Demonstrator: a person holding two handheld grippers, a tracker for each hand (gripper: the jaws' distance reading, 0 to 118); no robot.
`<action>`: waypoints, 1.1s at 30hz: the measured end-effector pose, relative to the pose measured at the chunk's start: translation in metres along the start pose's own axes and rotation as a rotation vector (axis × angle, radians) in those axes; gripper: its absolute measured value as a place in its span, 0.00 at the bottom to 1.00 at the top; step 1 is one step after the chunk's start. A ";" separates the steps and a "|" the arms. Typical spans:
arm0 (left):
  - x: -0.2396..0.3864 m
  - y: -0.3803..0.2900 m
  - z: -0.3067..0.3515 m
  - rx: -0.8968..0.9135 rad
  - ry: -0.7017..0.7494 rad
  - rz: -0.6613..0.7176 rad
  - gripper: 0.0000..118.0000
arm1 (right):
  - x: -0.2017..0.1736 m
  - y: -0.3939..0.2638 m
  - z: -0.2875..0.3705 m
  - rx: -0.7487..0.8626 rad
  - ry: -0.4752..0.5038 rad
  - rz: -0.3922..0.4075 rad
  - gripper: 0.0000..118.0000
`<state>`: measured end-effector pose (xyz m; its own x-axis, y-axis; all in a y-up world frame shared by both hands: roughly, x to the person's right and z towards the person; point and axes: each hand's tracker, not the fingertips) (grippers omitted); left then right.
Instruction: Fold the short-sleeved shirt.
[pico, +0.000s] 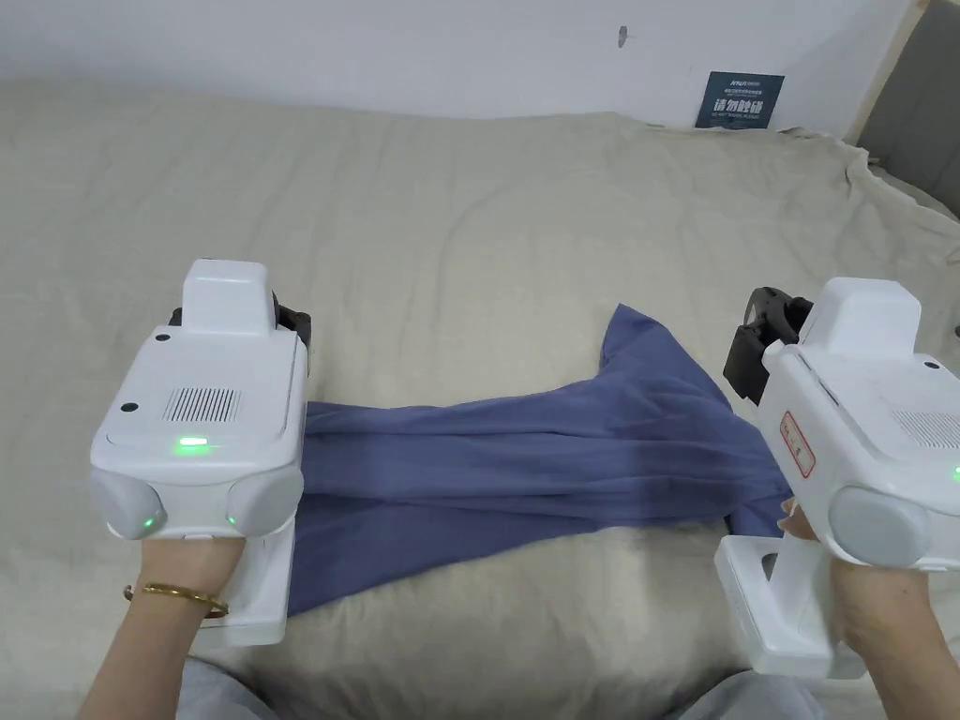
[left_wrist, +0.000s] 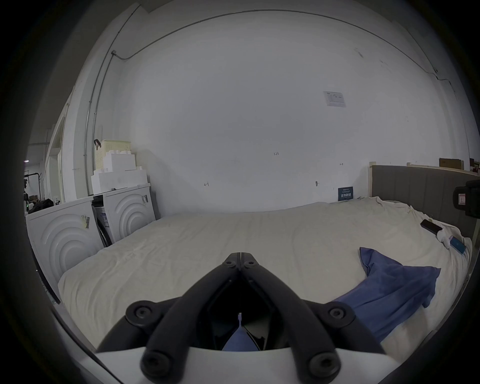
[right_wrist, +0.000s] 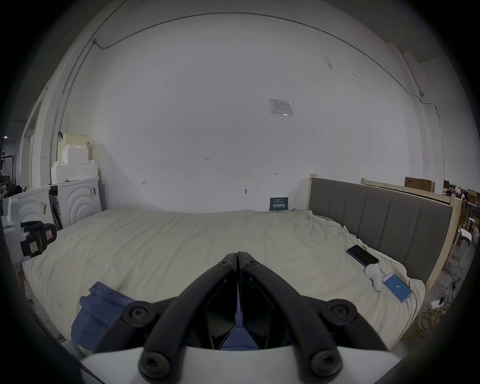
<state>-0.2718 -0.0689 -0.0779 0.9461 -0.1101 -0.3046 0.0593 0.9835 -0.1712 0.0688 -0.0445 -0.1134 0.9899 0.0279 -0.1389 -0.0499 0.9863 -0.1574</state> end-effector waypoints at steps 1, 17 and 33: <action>0.001 -0.003 0.000 0.000 0.002 0.005 0.00 | 0.001 -0.002 0.001 -0.002 0.000 -0.001 0.00; -0.001 -0.001 0.009 -0.023 -0.024 0.048 0.00 | 0.059 0.027 -0.033 -0.243 -0.017 -0.035 0.36; 0.009 -0.003 -0.002 -0.050 -0.041 0.031 0.00 | 0.136 -0.065 -0.135 -0.928 -0.188 -0.215 0.90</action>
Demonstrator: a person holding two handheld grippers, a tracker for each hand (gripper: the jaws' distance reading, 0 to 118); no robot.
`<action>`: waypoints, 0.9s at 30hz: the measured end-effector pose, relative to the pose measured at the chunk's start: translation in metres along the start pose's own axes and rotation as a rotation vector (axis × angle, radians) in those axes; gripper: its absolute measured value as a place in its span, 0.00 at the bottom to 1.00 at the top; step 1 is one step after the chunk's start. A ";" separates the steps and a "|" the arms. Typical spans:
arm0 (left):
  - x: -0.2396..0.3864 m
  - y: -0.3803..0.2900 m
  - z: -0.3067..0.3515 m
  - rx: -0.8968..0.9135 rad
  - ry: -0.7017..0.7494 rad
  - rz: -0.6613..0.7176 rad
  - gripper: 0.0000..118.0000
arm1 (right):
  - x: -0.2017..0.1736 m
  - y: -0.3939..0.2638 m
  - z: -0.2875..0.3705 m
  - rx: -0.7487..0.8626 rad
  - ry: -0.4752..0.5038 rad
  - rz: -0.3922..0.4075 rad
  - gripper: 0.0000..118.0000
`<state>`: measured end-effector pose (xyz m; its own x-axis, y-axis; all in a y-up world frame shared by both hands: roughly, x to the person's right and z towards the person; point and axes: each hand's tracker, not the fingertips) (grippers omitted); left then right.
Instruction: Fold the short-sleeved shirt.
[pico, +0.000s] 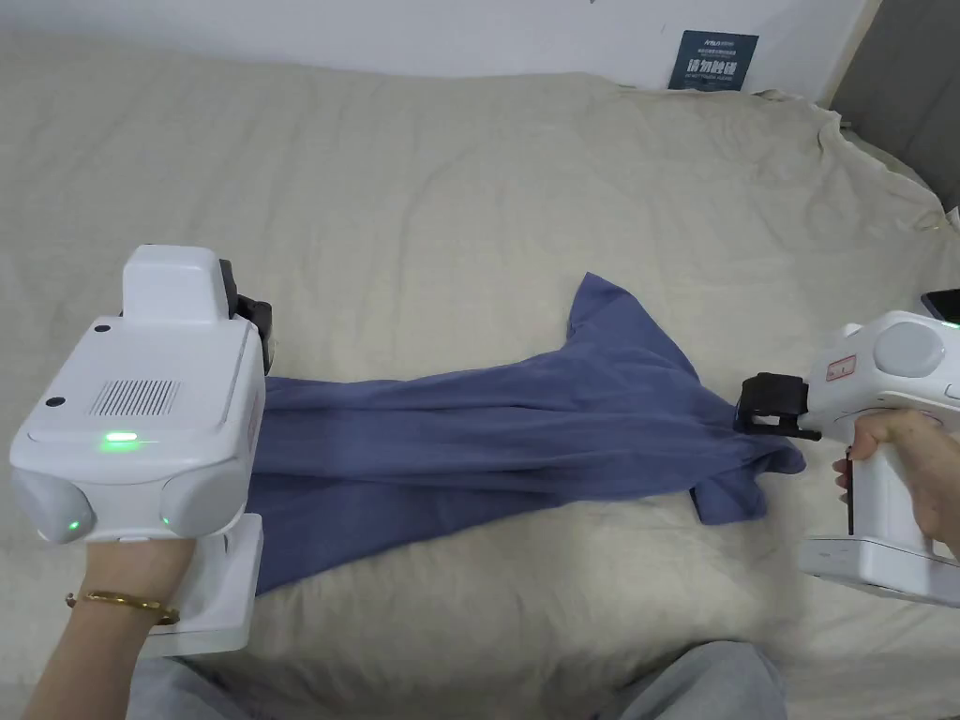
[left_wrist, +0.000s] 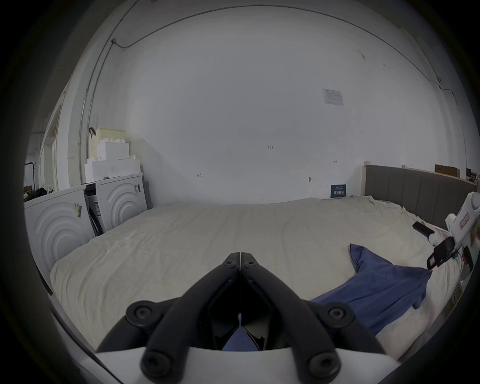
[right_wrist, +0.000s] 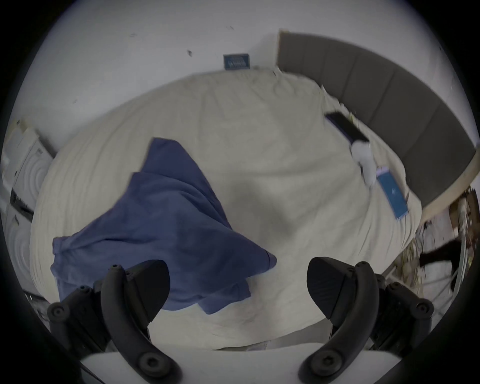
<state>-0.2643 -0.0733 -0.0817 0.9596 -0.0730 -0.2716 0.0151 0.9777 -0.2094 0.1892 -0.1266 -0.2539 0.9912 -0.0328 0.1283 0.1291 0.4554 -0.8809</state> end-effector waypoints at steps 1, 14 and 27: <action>0.001 -0.001 -0.001 -0.004 0.002 -0.003 0.00 | 0.004 0.000 -0.008 0.001 -0.011 -0.034 0.89; 0.011 -0.022 -0.030 -0.087 0.016 -0.047 0.00 | 0.005 -0.004 -0.070 -0.082 -0.024 -0.091 0.39; -0.009 -0.022 -0.045 -0.191 -0.016 0.042 0.01 | -0.009 0.004 -0.044 -0.002 0.003 -0.025 0.05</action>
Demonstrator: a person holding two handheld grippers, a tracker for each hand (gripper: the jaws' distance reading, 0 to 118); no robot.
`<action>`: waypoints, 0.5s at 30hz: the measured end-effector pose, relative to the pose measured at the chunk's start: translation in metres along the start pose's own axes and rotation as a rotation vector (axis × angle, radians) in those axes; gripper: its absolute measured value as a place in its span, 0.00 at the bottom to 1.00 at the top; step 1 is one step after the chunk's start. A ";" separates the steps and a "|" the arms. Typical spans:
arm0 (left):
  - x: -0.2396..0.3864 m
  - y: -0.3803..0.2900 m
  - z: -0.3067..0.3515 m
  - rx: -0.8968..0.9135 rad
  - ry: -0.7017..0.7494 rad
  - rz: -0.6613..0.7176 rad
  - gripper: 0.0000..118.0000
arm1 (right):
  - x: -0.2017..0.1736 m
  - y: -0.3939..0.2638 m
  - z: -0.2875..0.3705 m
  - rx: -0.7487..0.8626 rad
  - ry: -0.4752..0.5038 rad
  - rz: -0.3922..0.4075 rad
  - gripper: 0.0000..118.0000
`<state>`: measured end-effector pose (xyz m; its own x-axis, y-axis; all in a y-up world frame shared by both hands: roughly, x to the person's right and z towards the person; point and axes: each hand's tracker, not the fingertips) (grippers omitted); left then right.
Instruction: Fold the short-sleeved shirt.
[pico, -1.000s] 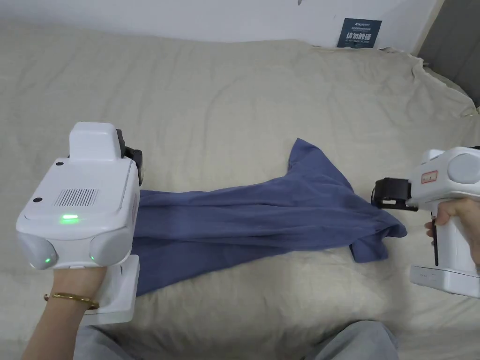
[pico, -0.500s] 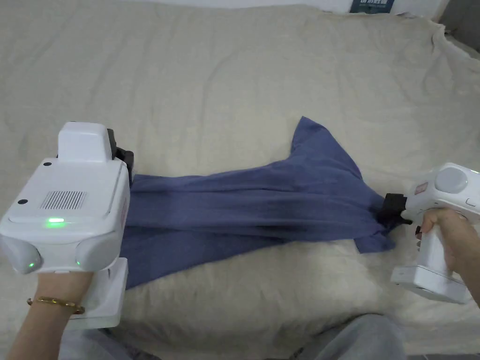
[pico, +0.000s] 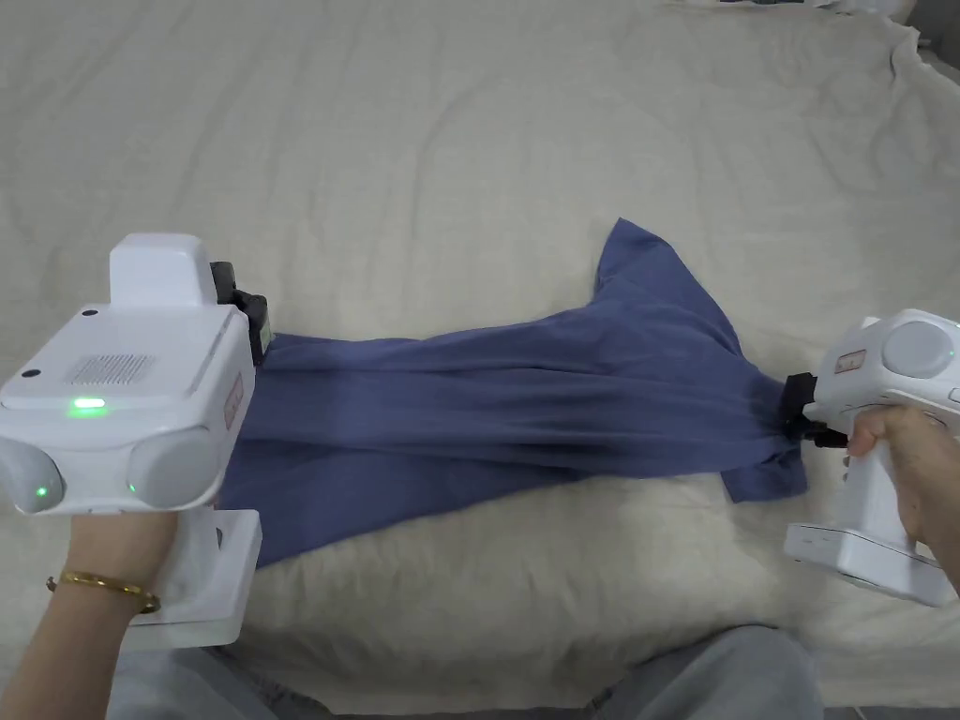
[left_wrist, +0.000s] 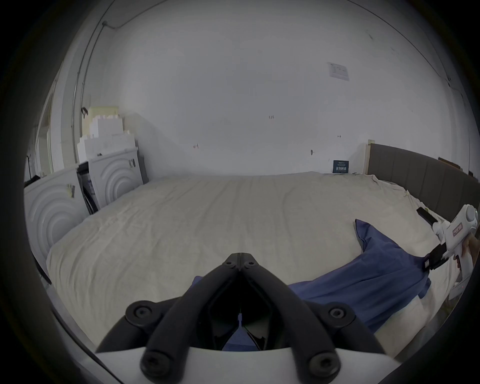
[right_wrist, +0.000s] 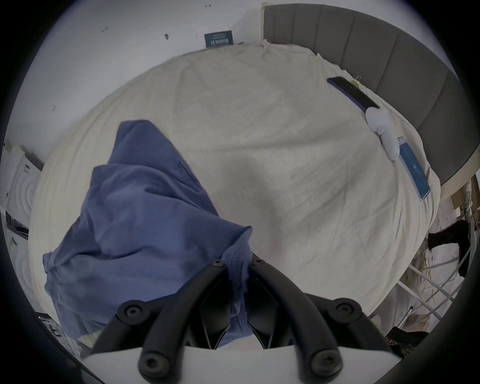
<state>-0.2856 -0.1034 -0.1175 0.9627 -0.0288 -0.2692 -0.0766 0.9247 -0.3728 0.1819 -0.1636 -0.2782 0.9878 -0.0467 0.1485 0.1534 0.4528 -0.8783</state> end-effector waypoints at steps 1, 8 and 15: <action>-0.007 0.004 -0.002 -0.025 -0.003 0.023 0.06 | 0.000 0.001 0.006 0.017 0.003 0.007 0.05; -0.062 0.042 -0.045 -0.263 -0.100 0.136 1.00 | -0.003 0.007 0.037 0.082 0.047 0.013 0.05; -0.087 0.038 -0.114 -0.582 0.050 0.108 1.00 | -0.013 0.008 0.043 0.111 0.039 0.053 0.05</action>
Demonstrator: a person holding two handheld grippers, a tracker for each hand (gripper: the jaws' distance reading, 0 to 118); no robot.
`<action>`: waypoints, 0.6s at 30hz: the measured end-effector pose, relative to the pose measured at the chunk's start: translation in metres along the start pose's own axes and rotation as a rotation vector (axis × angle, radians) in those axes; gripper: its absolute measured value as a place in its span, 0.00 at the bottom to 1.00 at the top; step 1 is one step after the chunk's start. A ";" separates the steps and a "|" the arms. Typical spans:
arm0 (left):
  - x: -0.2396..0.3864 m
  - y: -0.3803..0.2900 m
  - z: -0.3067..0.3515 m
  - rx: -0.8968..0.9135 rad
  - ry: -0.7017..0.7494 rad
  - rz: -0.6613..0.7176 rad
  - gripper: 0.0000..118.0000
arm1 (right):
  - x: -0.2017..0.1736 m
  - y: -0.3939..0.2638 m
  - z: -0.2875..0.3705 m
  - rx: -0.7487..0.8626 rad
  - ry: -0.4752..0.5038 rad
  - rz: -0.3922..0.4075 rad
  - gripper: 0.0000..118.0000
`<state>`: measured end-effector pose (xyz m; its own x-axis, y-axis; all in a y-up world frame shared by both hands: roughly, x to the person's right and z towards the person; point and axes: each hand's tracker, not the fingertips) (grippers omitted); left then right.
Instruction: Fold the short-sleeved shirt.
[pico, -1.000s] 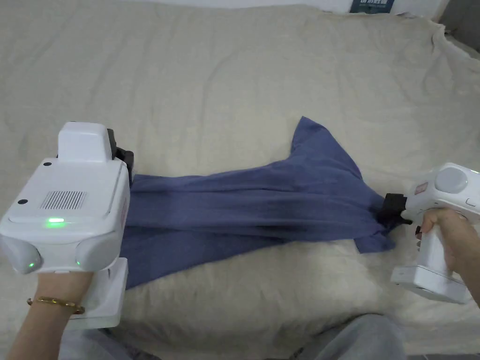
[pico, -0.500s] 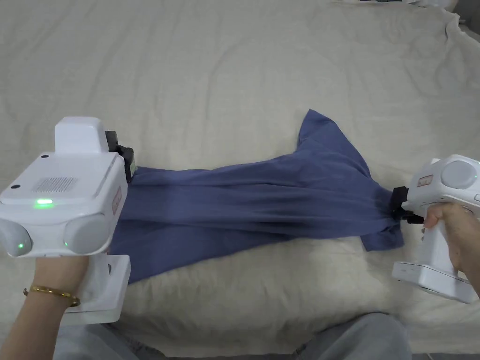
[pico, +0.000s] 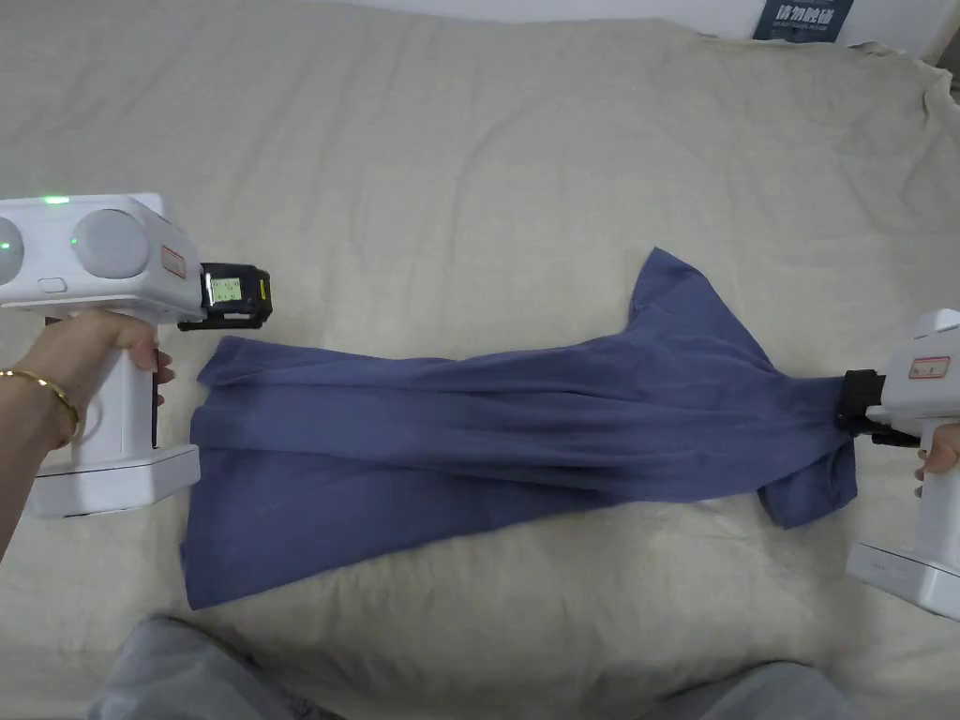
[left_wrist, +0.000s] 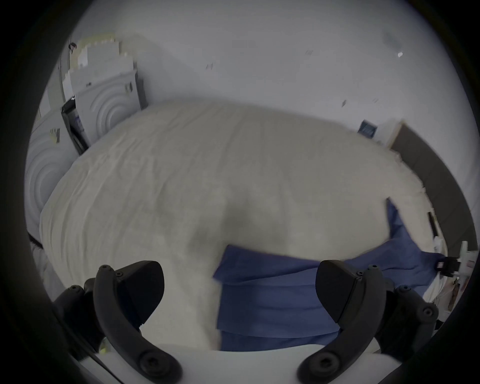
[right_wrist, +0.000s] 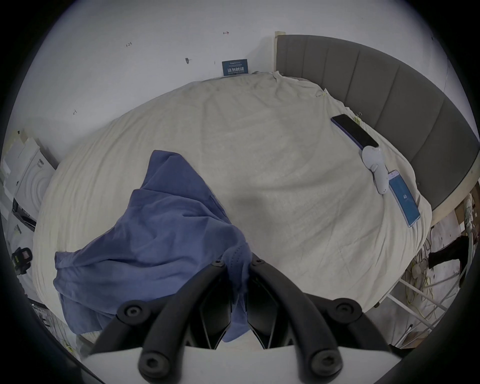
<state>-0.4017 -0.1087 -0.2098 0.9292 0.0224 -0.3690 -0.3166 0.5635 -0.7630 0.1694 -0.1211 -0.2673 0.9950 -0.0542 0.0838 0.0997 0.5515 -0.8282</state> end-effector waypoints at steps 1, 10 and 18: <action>0.002 0.000 -0.012 -0.038 0.016 -0.028 1.00 | -0.001 0.000 -0.001 -0.002 -0.002 0.002 0.05; 0.010 -0.003 -0.072 -0.110 0.055 0.029 0.71 | -0.006 0.001 -0.012 -0.024 -0.015 0.021 0.05; 0.009 -0.011 -0.081 -0.141 0.001 0.029 0.02 | -0.006 0.002 -0.022 -0.048 -0.021 0.018 0.05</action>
<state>-0.4052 -0.1818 -0.2476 0.9192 0.0356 -0.3922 -0.3667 0.4409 -0.8192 0.1635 -0.1381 -0.2817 0.9964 -0.0269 0.0801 0.0825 0.5118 -0.8551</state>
